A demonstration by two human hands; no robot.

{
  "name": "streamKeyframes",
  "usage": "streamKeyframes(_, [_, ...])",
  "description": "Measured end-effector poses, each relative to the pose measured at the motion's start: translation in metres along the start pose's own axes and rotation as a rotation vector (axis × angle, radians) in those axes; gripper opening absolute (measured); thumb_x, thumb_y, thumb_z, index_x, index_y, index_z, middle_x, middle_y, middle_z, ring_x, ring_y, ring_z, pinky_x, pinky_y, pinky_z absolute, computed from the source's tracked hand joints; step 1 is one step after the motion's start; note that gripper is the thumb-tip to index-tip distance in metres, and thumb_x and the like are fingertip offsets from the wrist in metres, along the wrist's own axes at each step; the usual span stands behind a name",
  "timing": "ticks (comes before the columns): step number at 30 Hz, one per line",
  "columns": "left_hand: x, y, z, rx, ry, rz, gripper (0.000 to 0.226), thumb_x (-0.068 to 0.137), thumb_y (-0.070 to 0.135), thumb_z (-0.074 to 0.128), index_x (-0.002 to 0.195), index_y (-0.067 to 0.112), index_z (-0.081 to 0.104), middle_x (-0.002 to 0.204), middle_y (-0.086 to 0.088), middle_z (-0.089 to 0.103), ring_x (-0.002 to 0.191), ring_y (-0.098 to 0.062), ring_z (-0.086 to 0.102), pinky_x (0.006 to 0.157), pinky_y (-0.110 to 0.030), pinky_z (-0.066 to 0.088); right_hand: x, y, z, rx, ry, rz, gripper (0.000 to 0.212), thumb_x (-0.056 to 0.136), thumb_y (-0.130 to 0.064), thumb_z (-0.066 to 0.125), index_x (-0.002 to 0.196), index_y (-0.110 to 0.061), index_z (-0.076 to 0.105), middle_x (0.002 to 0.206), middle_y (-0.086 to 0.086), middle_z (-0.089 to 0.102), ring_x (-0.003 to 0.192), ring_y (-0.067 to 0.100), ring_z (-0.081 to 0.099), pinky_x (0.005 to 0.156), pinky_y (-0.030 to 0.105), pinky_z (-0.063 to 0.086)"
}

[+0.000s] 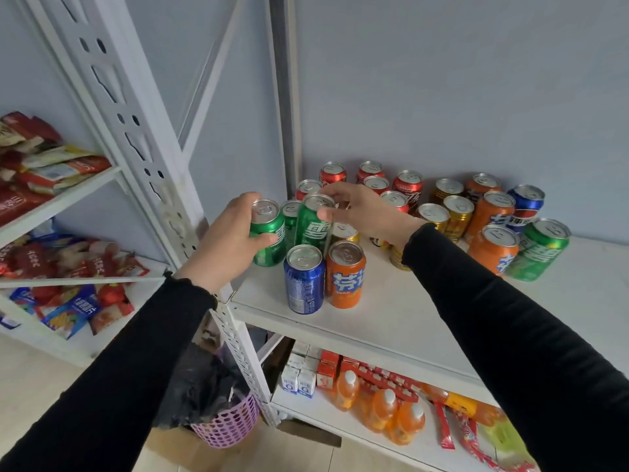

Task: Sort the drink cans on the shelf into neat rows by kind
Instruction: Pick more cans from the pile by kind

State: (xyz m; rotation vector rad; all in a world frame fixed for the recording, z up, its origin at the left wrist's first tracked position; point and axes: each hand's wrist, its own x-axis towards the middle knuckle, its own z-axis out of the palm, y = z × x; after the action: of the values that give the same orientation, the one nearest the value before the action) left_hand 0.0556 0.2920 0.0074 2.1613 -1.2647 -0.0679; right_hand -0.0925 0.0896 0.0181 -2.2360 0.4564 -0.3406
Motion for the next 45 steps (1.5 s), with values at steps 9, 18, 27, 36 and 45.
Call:
streamKeyframes(9, [0.023,0.087,-0.016,-0.161,0.142,0.266,0.065,0.085,0.026,0.076,0.14,0.019,0.043,0.135,0.0,0.051,0.118,-0.011,0.049,0.098,-0.025,0.04,-0.07,-0.024,-0.075,0.008,0.383,-0.075,0.04,0.094,-0.035,0.067,0.127,-0.013,0.06,0.112,0.001,0.07,0.099,0.017,0.066,0.083,0.029,0.055])
streamKeyframes(18, [0.007,0.167,0.064,-0.302,-0.209,0.451,0.06,0.082,0.041,0.077,0.134,0.032,0.047,0.129,0.012,0.056,0.117,-0.009,0.053,0.096,-0.031,0.043,-0.21,0.031,-0.107,-0.198,0.546,0.244,0.047,0.083,-0.048,0.068,0.123,-0.024,0.061,0.107,-0.002,0.07,0.097,0.019,0.066,0.088,0.044,0.054])
streamKeyframes(27, [0.006,0.194,0.173,-0.263,-0.663,0.494,0.067,0.08,0.035,0.08,0.137,0.032,0.045,0.14,0.011,0.055,0.125,-0.011,0.053,0.106,-0.043,0.046,-0.291,0.101,-0.09,-0.337,0.634,0.556,0.041,0.091,-0.044,0.066,0.126,-0.023,0.058,0.109,-0.003,0.068,0.097,0.018,0.061,0.085,0.041,0.052])
streamKeyframes(36, [0.012,0.193,0.202,-0.218,-0.658,0.55,0.083,0.085,0.032,0.077,0.151,0.039,0.026,0.156,0.005,0.033,0.141,-0.014,0.036,0.116,-0.041,0.035,-0.295,0.125,-0.059,0.075,0.759,0.518,0.071,0.078,-0.035,0.082,0.138,-0.025,0.046,0.124,-0.007,0.062,0.112,0.014,0.06,0.093,0.039,0.055])
streamKeyframes(45, [-0.019,0.217,0.217,-0.391,-0.366,0.504,0.076,0.069,0.029,0.09,0.127,0.027,0.041,0.12,0.011,0.056,0.11,-0.01,0.054,0.089,-0.029,0.048,-0.288,0.147,-0.032,0.128,0.941,0.59,0.072,0.072,-0.027,0.088,0.126,-0.018,0.041,0.105,-0.017,0.055,0.09,0.003,0.058,0.071,0.018,0.045])
